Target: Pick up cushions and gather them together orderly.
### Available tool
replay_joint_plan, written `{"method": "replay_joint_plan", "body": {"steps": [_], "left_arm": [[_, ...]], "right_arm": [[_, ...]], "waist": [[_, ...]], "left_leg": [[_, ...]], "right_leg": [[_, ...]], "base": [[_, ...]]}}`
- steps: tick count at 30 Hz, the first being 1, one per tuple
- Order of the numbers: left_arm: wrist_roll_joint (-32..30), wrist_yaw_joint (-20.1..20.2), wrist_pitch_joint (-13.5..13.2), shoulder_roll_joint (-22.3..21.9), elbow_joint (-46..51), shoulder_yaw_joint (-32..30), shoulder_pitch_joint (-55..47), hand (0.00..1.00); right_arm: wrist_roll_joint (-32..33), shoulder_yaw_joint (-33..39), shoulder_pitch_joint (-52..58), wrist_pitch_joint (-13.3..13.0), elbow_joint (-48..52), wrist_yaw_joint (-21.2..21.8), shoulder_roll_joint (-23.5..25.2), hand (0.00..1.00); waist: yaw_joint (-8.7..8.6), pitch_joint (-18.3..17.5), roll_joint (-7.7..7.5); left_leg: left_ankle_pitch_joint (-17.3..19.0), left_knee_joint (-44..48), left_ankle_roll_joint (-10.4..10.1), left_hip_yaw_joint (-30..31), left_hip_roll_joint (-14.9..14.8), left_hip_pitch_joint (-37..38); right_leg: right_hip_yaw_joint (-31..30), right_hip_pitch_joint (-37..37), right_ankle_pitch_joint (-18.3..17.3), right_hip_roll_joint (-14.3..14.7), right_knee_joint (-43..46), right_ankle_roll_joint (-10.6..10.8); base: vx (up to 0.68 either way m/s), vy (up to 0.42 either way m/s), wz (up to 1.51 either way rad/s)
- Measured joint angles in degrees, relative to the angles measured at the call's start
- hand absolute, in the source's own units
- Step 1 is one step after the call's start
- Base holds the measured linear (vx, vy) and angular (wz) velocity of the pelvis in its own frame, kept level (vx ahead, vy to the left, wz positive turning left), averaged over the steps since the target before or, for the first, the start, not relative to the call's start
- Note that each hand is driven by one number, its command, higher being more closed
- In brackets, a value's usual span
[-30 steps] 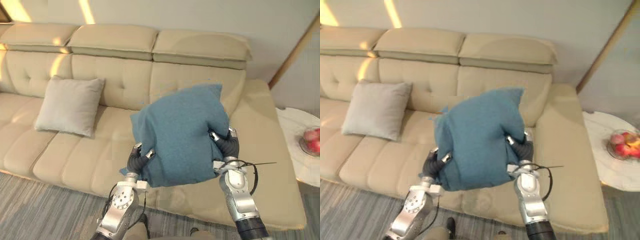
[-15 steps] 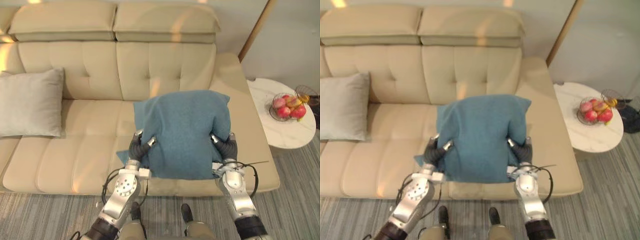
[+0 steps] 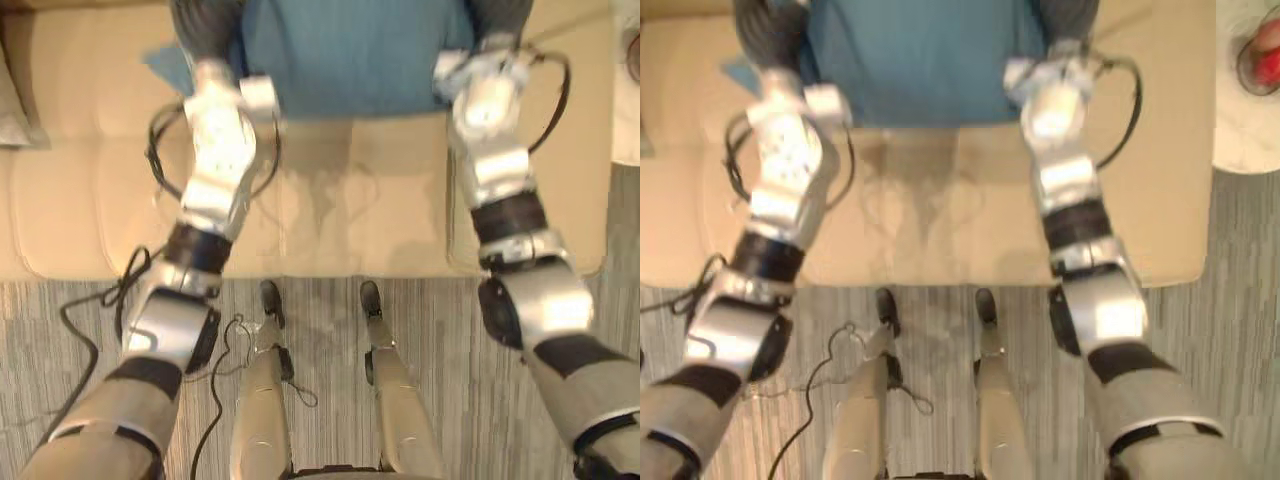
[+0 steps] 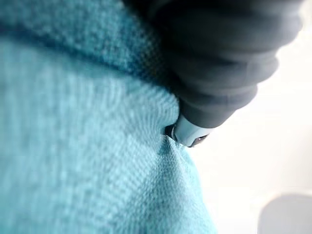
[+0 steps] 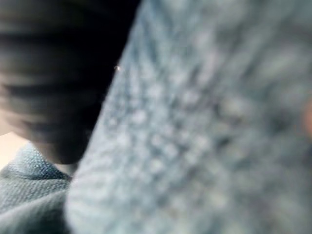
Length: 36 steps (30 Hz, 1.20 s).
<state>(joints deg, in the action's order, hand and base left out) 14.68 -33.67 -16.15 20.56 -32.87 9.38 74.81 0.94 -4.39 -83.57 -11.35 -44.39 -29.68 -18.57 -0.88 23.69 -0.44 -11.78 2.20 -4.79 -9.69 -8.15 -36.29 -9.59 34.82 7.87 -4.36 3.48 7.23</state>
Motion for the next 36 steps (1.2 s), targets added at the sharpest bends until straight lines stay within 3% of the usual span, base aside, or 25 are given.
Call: {"method": "replay_joint_plan", "body": {"steps": [1, 2, 7, 12, 18, 23, 27, 34, 36], "left_arm": [[0.0, -0.1, 0.0, 0.5, -3.2, -0.2, 3.3, 1.00], [0.0, -0.2, -0.2, 0.9, -5.4, -0.2, 5.4, 0.00], [0.1, 0.4, -0.9, 3.1, -22.0, 2.2, 19.3, 0.00], [2.9, 6.3, -0.6, 1.7, -27.7, 2.9, 24.3, 0.00], [6.9, 10.4, 0.8, -2.6, -30.0, -1.2, 21.5, 0.00], [10.4, 11.5, 0.6, -6.4, -29.0, -4.1, 13.2, 0.00], [11.6, 12.9, 0.2, -7.3, -24.1, -7.6, 7.4, 0.00], [14.9, 14.4, 0.2, -6.3, -20.0, -14.4, 4.0, 0.00], [16.0, 15.1, 0.1, -4.0, -16.6, -15.2, 1.9, 0.00]], "right_arm": [[-0.9, 0.0, -2.7, 0.0, -1.6, -0.7, 0.1, 0.00], [-1.0, 0.0, -4.4, 0.0, -2.8, -1.1, 0.0, 0.00], [0.6, 2.7, -15.9, 0.4, -18.2, -0.8, 0.0, 0.00], [13.6, 5.2, -18.2, 3.0, -25.5, 3.2, 0.2, 0.00], [21.2, 2.0, -16.6, 3.1, -25.4, 5.3, -0.3, 0.00], [22.8, -0.5, -11.0, 3.1, -22.0, 6.3, -1.8, 0.00], [24.0, -0.5, -5.8, 2.9, -18.6, 6.7, -1.7, 0.00], [24.1, 2.8, 1.1, 2.2, -10.1, 7.9, 1.5, 0.00], [24.1, 5.8, 5.3, 1.5, -4.3, 8.2, 1.7, 0.00]], "waist": [[-0.01, 0.5, 0.25], [-0.05, 0.9, 0.49], [0.13, 1.7, 0.70], [0.24, 3.0, 0.61], [0.32, 3.0, 0.55], [0.93, 3.0, 0.55], [1.32, 3.1, 0.44], [1.62, 3.1, 0.44], [1.72, 3.1, 0.43]], "left_leg": [[-0.1, 0.0, 0.1, 0.3, 0.2, -0.8], [-0.1, 0.0, 0.2, 0.6, 0.5, -1.1], [-0.9, -0.1, 0.8, 1.3, 1.5, -6.3], [-0.9, 0.0, 0.9, 1.6, 1.8, -9.8], [-0.8, 1.0, 0.8, 1.7, 0.6, -12.6], [-0.5, 1.6, 0.4, 1.8, -0.2, -12.7], [0.5, 3.8, -0.1, 2.2, -1.0, -12.8], [-0.2, 4.1, -0.9, 2.4, -2.1, -11.9], [-0.4, 3.9, -1.1, 2.5, -2.4, -10.6]], "right_leg": [[0.3, 0.5, 0.0, -0.2, -0.1, 0.1], [0.5, 0.6, 0.1, -0.5, -0.5, 0.2], [1.5, 4.0, 2.0, -1.6, -3.4, 0.7], [2.1, 6.3, 2.8, -2.1, -4.9, 1.0], [3.0, 8.6, 2.8, -1.4, -4.2, 1.0], [4.2, 9.3, 2.8, -0.7, -2.3, 1.0], [4.6, 9.5, 2.6, 0.1, -0.4, 0.9], [5.5, 12.1, -2.1, 1.1, 7.8, -1.0], [5.7, 12.2, -3.7, 1.4, 10.6, -1.4]], "base": [[-0.04, 0.030, 0.14], [-0.03, 0.039, 0.13], [-0.01, 0.040, 0.08], [0.01, 0.036, 0.03], [0.00, 0.003, -0.01], [-0.02, -0.002, -0.04], [-0.05, -0.003, -0.05], [-0.04, -0.033, 0.02], [-0.01, -0.067, 0.05]]}}
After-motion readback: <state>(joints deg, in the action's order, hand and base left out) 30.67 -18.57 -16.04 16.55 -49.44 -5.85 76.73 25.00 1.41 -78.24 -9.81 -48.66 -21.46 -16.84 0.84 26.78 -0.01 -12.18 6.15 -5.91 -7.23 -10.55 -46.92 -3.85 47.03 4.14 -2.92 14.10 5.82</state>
